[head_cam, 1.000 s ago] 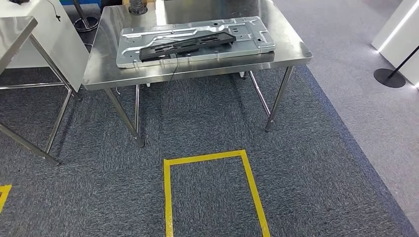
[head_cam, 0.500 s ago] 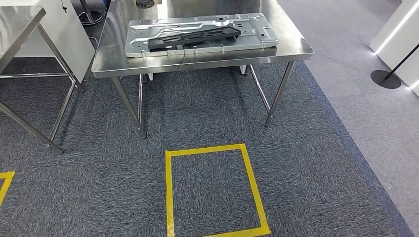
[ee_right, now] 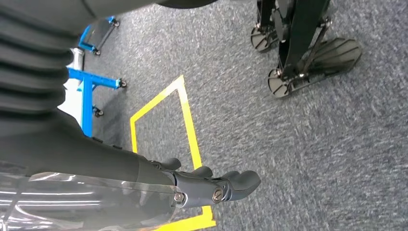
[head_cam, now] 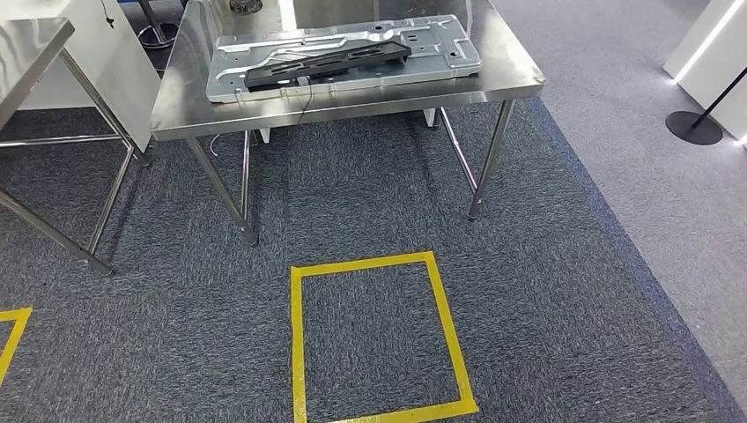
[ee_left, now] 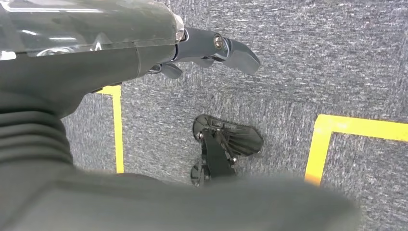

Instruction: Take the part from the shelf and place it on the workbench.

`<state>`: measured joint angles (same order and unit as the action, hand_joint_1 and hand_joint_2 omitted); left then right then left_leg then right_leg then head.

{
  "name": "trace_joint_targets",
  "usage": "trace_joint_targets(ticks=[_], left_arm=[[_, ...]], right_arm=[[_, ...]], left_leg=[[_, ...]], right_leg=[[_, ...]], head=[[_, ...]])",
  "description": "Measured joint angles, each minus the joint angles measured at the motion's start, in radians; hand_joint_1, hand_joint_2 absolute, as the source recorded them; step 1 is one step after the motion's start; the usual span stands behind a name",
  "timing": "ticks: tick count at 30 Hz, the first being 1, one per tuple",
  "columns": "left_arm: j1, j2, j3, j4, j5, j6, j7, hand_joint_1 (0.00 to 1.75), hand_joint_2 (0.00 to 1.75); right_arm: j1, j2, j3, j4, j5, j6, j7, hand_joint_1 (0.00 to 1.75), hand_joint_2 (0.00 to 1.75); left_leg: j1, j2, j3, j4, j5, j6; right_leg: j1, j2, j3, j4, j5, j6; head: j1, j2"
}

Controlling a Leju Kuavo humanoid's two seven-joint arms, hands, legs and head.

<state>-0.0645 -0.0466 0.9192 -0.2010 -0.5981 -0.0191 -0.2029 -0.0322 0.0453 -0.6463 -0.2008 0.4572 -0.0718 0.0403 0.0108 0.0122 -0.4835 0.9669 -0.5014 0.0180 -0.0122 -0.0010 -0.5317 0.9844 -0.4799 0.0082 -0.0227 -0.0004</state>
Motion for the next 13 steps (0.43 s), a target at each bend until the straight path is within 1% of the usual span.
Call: trace_joint_targets(ticks=[1,2,5,6,7,11,13], left_arm=[[0.0,0.0,0.0,0.0,0.0,0.0,0.0,0.0,1.75],[0.0,0.0,0.001,0.0,0.0,0.001,0.0,0.0,1.75],[0.0,0.0,0.002,0.0,0.001,0.001,-0.002,0.0,1.75],[0.0,0.0,0.002,0.0,0.001,0.001,-0.003,0.0,1.75],[0.0,0.0,0.003,0.0,0.001,0.001,-0.004,0.0,1.75],[0.0,0.0,0.005,0.0,0.003,0.004,-0.007,0.0,1.75],[0.0,0.0,0.006,0.0,0.004,0.005,-0.007,0.0,1.75]], right_arm=[[0.0,0.0,-0.001,0.0,0.002,-0.002,0.002,0.0,0.44],[0.0,0.0,-0.002,0.0,0.004,-0.003,0.001,0.0,0.0],[0.0,0.0,-0.007,0.0,0.006,-0.003,-0.011,0.0,0.0],[0.0,0.0,-0.007,0.0,0.007,-0.001,-0.015,0.0,0.0],[0.0,0.0,-0.008,0.0,0.007,0.001,-0.019,0.0,0.0],[-0.001,0.0,-0.012,0.0,0.007,0.005,-0.026,0.0,1.75],[-0.001,0.0,-0.014,0.0,0.008,0.005,-0.026,0.0,1.75]], left_leg=[[0.001,0.0,0.0,0.0,0.001,-0.003],[0.002,0.0,0.0,-0.001,0.002,-0.01],[0.006,0.0,-0.001,-0.002,0.004,-0.034],[0.006,0.0,-0.002,-0.002,0.004,-0.039],[0.007,0.0,-0.002,-0.001,0.005,-0.04],[0.006,0.0,-0.005,0.002,0.005,-0.041],[0.006,0.0,-0.006,0.004,0.005,-0.041]], right_leg=[[0.001,0.0,-0.001,0.001,0.0,-0.002],[0.002,0.0,-0.001,0.002,0.0,-0.003],[0.005,-0.001,-0.003,0.006,-0.001,-0.004],[0.005,-0.001,-0.004,0.007,0.0,-0.004],[0.005,-0.001,-0.004,0.007,0.0,-0.004],[0.005,-0.001,-0.004,0.007,0.001,-0.003],[0.005,-0.001,-0.004,0.007,0.002,-0.002]], head=[[0.0,0.0],[0.0,0.0],[0.0,0.0],[0.0,0.0],[0.0,0.0],[0.0,0.0],[0.0,0.0]])
